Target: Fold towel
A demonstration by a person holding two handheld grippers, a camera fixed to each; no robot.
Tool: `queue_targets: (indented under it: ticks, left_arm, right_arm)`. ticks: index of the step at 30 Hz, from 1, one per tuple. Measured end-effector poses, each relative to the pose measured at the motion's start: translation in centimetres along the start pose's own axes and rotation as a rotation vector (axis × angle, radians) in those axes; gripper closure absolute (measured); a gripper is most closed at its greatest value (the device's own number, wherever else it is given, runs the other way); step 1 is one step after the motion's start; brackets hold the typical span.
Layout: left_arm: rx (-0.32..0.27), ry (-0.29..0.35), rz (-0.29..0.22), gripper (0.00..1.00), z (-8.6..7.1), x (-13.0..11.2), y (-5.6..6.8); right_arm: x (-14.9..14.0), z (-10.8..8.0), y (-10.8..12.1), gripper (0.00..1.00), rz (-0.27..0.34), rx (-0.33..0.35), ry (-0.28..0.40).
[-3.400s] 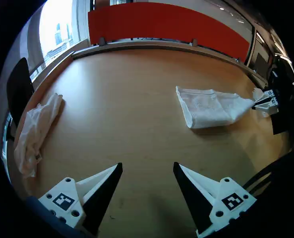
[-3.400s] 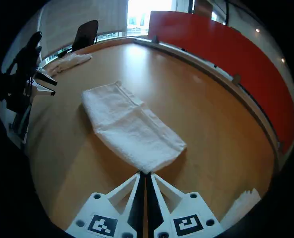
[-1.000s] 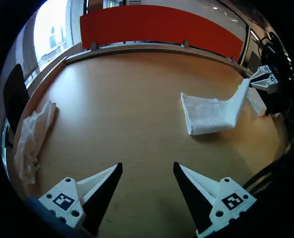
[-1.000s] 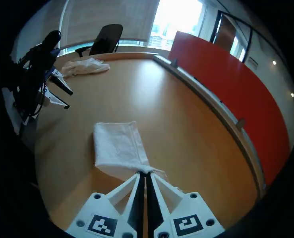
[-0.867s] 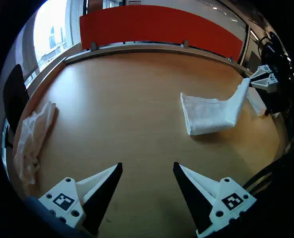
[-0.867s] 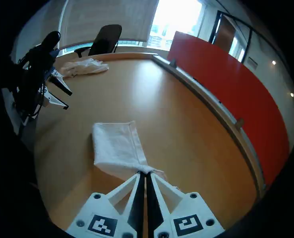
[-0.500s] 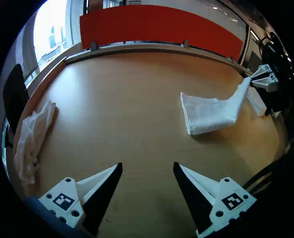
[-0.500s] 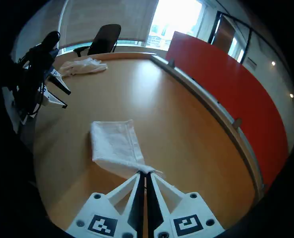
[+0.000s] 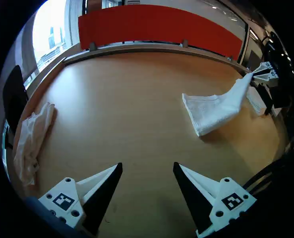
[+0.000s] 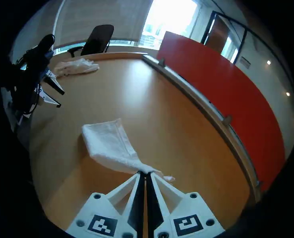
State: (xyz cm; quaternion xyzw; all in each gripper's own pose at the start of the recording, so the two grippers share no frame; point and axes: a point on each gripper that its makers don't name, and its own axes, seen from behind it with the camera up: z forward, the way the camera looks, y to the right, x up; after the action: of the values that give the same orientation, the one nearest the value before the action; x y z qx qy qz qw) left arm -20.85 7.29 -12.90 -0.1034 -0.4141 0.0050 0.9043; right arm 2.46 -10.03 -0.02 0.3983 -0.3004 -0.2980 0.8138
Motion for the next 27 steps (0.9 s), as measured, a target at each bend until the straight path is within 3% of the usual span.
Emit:
queue_targets:
  ticks: [14, 27]
  left_arm:
    - [0.002, 0.002, 0.003, 0.05, 0.1, 0.2, 0.0]
    - [-0.002, 0.009, 0.002, 0.05, 0.1, 0.4, 0.1]
  right_arm:
    - [0.5, -0.1, 0.3, 0.98, -0.013, -0.002, 0.009]
    - [3.0, 1.4, -1.7, 0.98, -0.088, 0.049, 0.033]
